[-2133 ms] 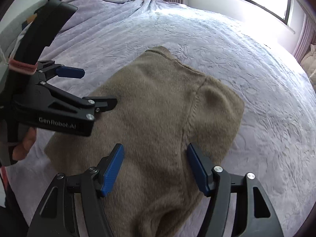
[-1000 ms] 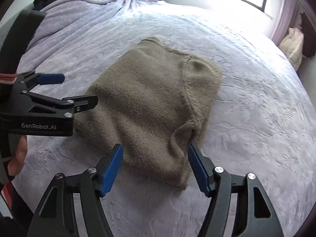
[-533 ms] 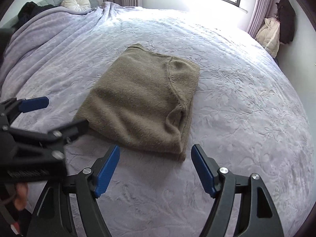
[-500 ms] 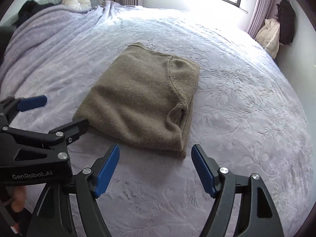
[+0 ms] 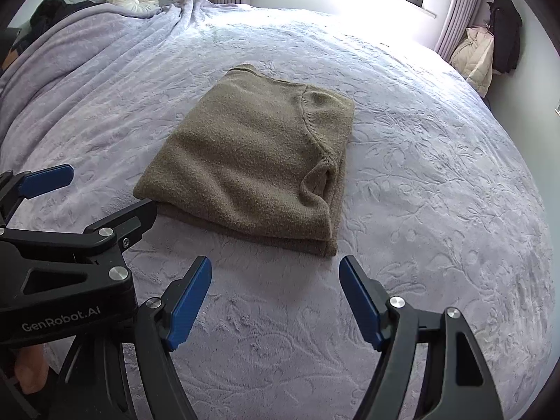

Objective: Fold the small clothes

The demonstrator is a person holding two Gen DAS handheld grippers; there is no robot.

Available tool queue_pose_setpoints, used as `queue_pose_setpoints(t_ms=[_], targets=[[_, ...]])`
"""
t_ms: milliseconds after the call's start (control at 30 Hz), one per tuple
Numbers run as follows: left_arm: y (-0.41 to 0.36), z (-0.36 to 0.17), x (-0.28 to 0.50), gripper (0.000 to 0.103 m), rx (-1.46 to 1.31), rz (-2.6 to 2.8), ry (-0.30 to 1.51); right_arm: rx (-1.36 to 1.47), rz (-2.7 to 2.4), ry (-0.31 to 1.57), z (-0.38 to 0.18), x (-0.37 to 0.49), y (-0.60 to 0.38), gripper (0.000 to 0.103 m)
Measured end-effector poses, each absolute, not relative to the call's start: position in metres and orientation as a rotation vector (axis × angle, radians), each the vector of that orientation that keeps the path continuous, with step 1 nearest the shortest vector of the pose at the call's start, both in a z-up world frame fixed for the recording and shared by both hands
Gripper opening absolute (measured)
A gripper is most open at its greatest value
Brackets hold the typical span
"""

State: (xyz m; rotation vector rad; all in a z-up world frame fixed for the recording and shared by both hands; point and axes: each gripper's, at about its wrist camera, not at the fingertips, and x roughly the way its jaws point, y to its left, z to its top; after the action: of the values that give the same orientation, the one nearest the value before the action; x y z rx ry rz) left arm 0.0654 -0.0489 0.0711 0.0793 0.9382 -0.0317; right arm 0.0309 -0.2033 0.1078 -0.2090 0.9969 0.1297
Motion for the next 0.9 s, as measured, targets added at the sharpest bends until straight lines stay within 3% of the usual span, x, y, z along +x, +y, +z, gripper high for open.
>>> queue_pose_setpoints(t_ms=[900], targets=[[-0.052,0.068,0.061,0.103,0.062,-0.031,0.953,-0.170,0.120,1.014,0.100,0.026,-0.208,0.078]])
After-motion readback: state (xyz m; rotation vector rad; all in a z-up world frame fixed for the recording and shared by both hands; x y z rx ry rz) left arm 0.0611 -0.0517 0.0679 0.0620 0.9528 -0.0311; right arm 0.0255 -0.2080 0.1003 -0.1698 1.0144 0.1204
